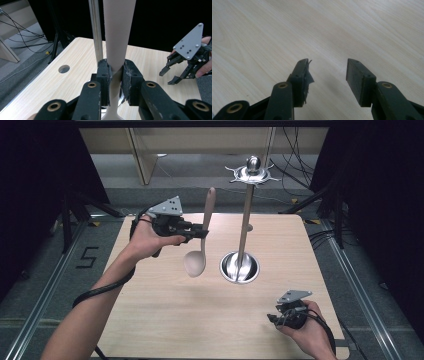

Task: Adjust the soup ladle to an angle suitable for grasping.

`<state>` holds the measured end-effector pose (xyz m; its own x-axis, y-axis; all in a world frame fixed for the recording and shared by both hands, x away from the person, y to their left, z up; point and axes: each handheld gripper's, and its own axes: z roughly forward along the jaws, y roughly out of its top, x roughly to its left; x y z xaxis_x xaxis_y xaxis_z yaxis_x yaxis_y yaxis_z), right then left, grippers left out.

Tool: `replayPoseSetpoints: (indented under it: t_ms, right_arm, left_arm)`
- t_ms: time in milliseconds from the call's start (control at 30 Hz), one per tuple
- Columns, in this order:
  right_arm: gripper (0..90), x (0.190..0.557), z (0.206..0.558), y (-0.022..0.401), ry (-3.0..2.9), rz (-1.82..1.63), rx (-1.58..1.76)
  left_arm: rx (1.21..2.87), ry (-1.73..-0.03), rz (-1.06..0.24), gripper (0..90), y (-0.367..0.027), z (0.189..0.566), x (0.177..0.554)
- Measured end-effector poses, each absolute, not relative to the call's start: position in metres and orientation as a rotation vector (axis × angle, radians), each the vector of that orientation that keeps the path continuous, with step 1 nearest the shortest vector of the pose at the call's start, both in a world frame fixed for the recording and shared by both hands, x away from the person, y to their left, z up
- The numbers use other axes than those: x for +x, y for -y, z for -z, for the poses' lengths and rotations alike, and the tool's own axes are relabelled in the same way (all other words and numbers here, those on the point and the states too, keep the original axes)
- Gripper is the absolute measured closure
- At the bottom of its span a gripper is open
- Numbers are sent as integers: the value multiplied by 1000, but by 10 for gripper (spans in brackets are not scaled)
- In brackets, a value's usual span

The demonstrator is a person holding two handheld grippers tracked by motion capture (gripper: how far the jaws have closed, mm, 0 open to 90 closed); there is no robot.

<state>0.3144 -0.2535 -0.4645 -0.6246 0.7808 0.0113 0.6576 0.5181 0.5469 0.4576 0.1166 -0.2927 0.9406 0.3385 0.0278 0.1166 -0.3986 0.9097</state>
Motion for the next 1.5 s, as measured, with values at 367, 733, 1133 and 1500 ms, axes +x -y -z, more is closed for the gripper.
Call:
replayPoseSetpoints:
  t_ms: [367, 733, 1133, 1500]
  right_arm:
    - [535, 315, 466, 254, -2526, -761, 1192]
    - [534, 314, 465, 254, -2525, -760, 1208]
    - [533, 315, 466, 255, -2528, -761, 1191]
    - [533, 315, 466, 255, -2523, -758, 1191]
  left_arm:
    - [2002, -324, -238, 764, -111, 290, 464]
    - [2009, -323, -238, 764, -107, 283, 469]
    - [2016, -320, -237, 764, -103, 281, 474]
    - [2017, -321, -230, 764, -100, 278, 478]
